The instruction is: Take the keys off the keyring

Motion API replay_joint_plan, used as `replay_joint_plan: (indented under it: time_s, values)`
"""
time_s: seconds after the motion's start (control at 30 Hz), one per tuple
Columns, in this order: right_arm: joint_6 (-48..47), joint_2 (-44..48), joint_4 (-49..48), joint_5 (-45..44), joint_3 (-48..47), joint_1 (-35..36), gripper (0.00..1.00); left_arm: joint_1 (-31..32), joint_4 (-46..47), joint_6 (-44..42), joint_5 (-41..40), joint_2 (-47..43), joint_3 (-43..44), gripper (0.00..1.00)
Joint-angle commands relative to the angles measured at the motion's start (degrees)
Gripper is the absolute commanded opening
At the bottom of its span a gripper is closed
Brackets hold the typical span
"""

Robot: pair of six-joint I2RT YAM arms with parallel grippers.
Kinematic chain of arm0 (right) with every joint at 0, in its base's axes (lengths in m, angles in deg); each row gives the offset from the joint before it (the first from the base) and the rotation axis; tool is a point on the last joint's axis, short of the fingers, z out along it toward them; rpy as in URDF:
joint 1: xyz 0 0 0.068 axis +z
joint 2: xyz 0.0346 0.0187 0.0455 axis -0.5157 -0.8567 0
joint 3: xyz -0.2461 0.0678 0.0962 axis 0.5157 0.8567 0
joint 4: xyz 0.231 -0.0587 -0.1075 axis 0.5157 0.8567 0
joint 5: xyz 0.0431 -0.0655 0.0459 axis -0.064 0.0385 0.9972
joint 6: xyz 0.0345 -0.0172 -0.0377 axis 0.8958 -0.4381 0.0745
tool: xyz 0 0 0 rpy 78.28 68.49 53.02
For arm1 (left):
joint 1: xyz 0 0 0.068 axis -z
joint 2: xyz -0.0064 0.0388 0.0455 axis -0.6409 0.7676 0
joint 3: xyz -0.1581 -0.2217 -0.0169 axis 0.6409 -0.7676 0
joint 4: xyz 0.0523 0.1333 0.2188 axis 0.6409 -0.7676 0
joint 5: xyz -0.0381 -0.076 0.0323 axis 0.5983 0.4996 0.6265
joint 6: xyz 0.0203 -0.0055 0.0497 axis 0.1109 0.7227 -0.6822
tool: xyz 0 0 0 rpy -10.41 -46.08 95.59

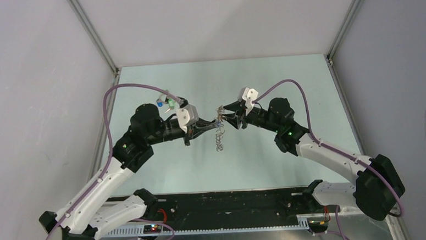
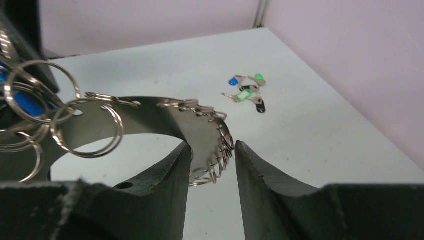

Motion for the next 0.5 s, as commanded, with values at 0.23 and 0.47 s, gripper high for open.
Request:
replay_joint_plan:
  time_s: [0.23, 0.47]
  values:
    - [5.8, 0.9, -8.5, 8.0, -0.2, 1.4, 0.58, 0.7, 6.2, 4.2, 1.8, -1.2, 1.1, 0.0]
    - [5.2, 0.3, -9.1, 3.5, -0.1, 4.5, 0.46, 0.7, 7.2, 5.7, 4.2, -1.5, 1.2, 0.0]
